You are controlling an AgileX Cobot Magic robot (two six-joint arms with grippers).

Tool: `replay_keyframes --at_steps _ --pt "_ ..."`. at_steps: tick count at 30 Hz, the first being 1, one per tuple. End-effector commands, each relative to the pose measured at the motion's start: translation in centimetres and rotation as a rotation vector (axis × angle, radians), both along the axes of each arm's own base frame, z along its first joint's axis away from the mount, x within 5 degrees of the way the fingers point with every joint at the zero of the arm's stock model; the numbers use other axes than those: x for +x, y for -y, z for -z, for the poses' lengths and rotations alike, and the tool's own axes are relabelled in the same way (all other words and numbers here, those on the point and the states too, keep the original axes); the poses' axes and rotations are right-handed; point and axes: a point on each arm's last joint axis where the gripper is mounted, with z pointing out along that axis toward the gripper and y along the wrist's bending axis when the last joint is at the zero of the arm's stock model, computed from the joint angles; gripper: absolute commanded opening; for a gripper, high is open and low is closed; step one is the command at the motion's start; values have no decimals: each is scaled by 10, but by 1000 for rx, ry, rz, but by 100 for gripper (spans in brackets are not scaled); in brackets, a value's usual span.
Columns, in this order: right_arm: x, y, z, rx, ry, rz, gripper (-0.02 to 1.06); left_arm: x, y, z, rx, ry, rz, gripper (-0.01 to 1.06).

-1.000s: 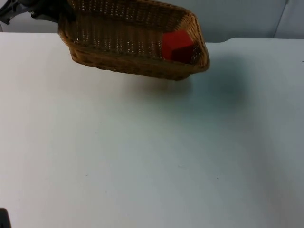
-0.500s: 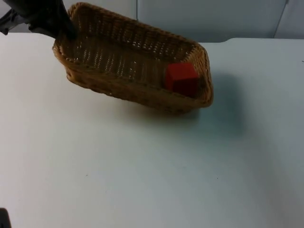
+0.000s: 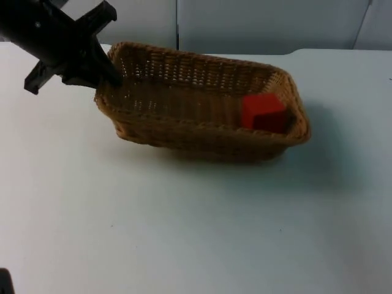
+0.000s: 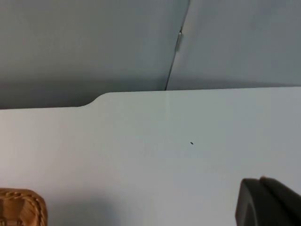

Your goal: Pick up the basket with the left hand and place the cube into the basket with the right hand.

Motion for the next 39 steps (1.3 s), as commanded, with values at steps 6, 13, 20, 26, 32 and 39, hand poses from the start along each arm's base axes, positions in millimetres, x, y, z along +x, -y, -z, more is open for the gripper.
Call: replay_keyframes --at_steps 6,13,20,26,32,39 --pt "-2 2 -5 -7 20 -3 0 -1 9 4 -95 -39 4 0" --pt "-2 2 -5 -7 20 -3 0 -4 9 8 -83 -56 31 0" --pt "-1 2 -5 -7 25 -4 0 -6 9 9 -70 -79 51 48" --pt "-1 2 -5 -7 25 -4 0 -6 8 9 -67 -82 42 73" --pt "-1 2 -5 -7 20 -3 0 -1 -9 12 26 -39 12 73" --pt "-1 2 -6 -7 30 -5 0 -1 -48 13 104 -70 -50 59"
